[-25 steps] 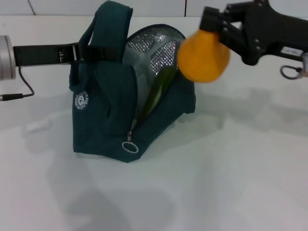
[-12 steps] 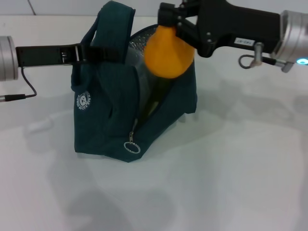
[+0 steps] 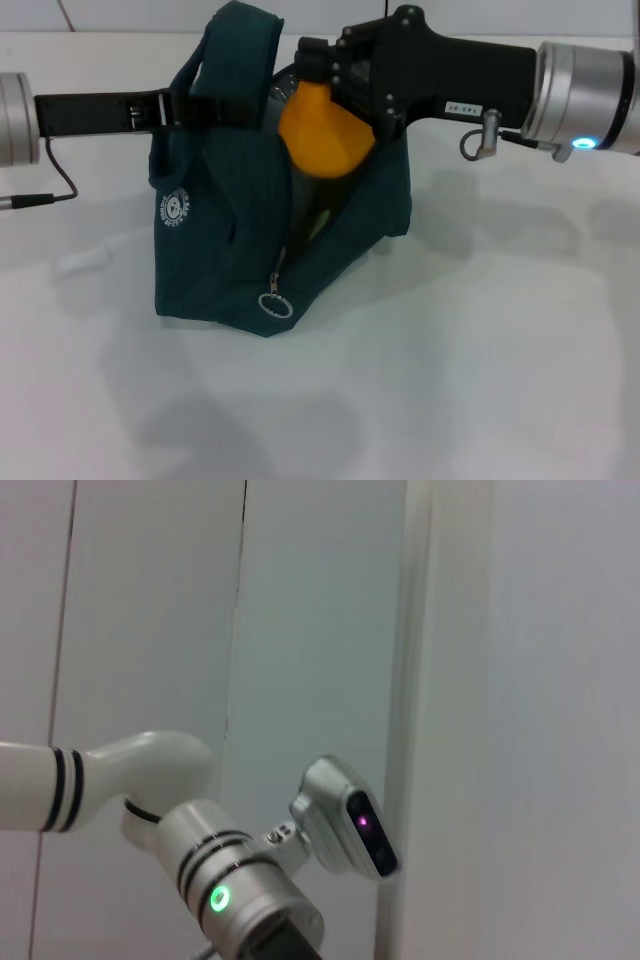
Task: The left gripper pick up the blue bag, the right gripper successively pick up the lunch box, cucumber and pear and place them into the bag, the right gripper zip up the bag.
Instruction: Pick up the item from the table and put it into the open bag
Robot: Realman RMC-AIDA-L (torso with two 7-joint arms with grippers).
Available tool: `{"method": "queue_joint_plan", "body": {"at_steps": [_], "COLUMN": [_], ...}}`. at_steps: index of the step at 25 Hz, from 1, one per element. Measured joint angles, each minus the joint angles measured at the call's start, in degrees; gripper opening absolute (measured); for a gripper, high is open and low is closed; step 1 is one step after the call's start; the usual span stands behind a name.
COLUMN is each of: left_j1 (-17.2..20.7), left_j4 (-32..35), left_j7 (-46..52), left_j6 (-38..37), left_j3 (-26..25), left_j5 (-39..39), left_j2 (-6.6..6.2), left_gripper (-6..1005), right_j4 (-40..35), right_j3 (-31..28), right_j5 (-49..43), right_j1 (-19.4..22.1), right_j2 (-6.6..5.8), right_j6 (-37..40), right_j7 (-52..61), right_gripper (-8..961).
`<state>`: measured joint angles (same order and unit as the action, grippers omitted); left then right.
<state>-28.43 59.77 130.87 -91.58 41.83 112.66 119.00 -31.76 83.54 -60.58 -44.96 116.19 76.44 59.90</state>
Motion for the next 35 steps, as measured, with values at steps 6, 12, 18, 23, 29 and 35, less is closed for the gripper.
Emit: {"method": "queue_joint_plan", "body": {"at_steps": [6,12,18,23,29,35], "left_j1": [0.21,0.18,0.41,0.76,1.32,1.57], "left_j4": [0.00,0.00,0.00,0.00,0.00,0.00], "left_j7": [0.00,0.00,-0.01,-0.07,-0.51,-0.53], "left_j6": [0.00,0.00,0.04,0.27,0.36,0.35], "left_j3": [-0.18,-0.19,-0.24,-0.38,-0.45,-1.07], "left_j5": [0.00,0.00,0.01,0.24,0.25,0.19], "left_j2": [0.00,0.00,0.01,-0.03,-0.06,-0.08], "left_gripper": [39,39,39,39,40,40], "right_j4": [0.55,0.81,0.19,-1.39,-0.87,-0.69], "right_j3": [0.54,0.87,0.51,-3.55,-5.32,-5.29], "right_j5": [0.53,0.66,4.06,5.50,5.32,-1.11], "right_j1": [0.28,0.35,1.89,5.44,9.25,9.97], "right_j2": [0.00,0.00,-0.24,-1.14,-4.33,-5.24], "right_j6": [-1.17,-2.25,-2.45,-6.57,-13.09,-15.87], "right_j7": [0.66,1.15,1.18,1.18,1.31,5.15], "right_gripper": [52,78,219,404,573,592]}}
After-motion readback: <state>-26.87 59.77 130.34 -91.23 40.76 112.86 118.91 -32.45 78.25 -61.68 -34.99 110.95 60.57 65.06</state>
